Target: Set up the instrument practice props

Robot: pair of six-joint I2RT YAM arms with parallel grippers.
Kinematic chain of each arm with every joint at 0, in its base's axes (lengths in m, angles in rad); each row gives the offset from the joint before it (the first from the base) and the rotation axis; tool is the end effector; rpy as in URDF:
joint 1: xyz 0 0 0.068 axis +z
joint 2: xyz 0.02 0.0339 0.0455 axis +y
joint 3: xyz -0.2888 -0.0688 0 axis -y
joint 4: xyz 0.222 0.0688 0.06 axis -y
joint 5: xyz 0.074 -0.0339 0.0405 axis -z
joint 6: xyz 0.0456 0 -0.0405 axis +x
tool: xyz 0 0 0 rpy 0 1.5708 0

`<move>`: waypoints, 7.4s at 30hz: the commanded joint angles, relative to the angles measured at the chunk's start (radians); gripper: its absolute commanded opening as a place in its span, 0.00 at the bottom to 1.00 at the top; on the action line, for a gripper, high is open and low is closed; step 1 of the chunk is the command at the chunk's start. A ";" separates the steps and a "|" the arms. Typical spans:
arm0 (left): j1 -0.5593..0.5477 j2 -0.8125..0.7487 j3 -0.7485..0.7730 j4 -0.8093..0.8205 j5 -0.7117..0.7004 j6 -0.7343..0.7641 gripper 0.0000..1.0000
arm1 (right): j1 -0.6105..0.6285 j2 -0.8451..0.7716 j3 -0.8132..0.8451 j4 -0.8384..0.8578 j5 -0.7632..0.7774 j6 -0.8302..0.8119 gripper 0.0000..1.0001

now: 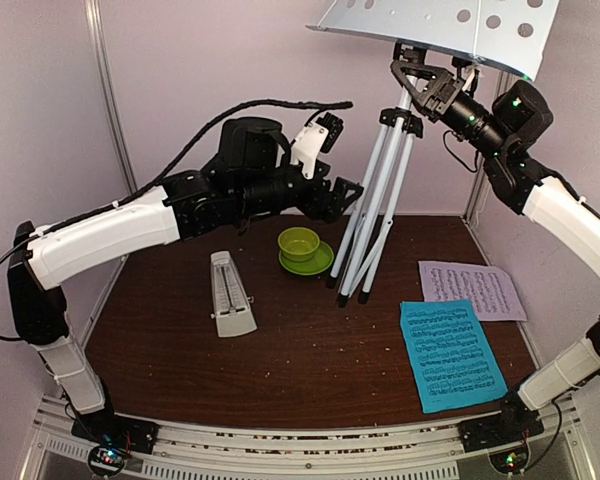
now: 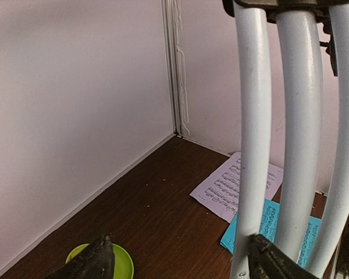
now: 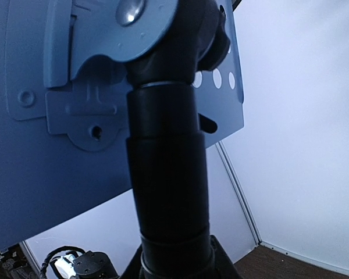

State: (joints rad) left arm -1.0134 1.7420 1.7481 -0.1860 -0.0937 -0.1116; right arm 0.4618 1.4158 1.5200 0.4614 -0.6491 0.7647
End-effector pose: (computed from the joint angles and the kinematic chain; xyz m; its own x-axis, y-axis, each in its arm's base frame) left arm 0.2196 -0.3442 0.4381 -0.1827 0.0836 -0.9796 0.7807 0.6179 -0.0929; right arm 0.2412 0.1508 0.5407 -0.2158 0.5086 -0.8335 -0.9180 0.1852 0.3507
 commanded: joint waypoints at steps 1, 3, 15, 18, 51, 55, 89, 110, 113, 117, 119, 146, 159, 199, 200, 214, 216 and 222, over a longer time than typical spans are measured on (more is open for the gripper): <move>0.002 0.031 0.050 0.021 0.009 -0.008 0.81 | 0.027 -0.052 0.064 0.236 0.052 0.012 0.00; 0.001 0.034 0.052 0.024 0.033 -0.006 0.81 | 0.033 -0.052 0.064 0.228 0.051 -0.001 0.00; -0.010 0.019 0.035 0.017 0.060 -0.019 0.89 | 0.061 -0.064 0.054 0.172 0.082 -0.092 0.00; -0.010 0.035 0.047 -0.001 0.024 -0.031 0.88 | 0.069 -0.058 0.056 0.178 0.083 -0.090 0.00; 0.047 -0.009 -0.121 0.052 0.087 0.633 0.13 | 0.109 -0.120 0.030 -0.020 -0.024 -0.003 0.00; 0.080 -0.012 -0.160 0.099 0.027 0.730 0.06 | 0.109 -0.138 0.022 -0.068 -0.043 -0.028 0.00; 0.118 0.059 -0.344 0.390 -0.442 0.583 0.07 | 0.146 0.157 0.259 0.019 -0.330 -0.193 0.00; 0.133 0.247 -0.368 0.585 -0.782 0.469 0.05 | 0.124 0.316 0.266 -0.048 -0.460 -0.355 0.00; 0.147 0.264 -0.368 0.579 -0.799 0.459 0.03 | 0.113 0.320 0.233 -0.008 -0.461 -0.335 0.00; 0.157 0.292 -0.333 0.545 -0.801 0.428 0.03 | 0.091 0.317 0.189 0.058 -0.463 -0.304 0.00; 0.161 0.315 -0.312 0.530 -0.834 0.407 0.01 | 0.079 0.328 0.194 0.037 -0.470 -0.319 0.00; 0.195 0.402 -0.239 0.425 -0.861 0.281 0.00 | 0.001 0.393 0.102 0.190 -0.438 -0.202 0.36; 0.178 0.372 -0.238 0.329 -0.823 0.253 0.20 | -0.021 0.254 -0.164 0.177 -0.331 -0.231 0.63; 0.401 0.331 0.041 -0.171 0.510 0.362 0.88 | 0.059 -0.165 -0.797 -0.127 0.127 -0.372 0.70; 0.401 0.347 0.061 -0.179 0.519 0.362 0.87 | 0.061 -0.171 -0.801 -0.134 0.133 -0.374 0.70; 0.362 0.247 -0.130 -0.079 0.608 0.285 0.69 | 0.063 -0.175 -0.822 -0.133 0.168 -0.366 0.71; 0.355 0.238 -0.148 -0.082 0.619 0.282 0.66 | 0.063 -0.166 -0.815 -0.134 0.166 -0.364 0.70; 0.320 0.196 -0.214 -0.088 0.624 0.292 0.58 | 0.063 -0.158 -0.806 -0.148 0.162 -0.370 0.70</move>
State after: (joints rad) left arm -0.6437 1.9850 1.5829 -0.2455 0.4541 0.1913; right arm 0.5198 1.2522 0.7010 0.3107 -0.4965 0.3992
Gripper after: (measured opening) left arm 0.598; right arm 0.705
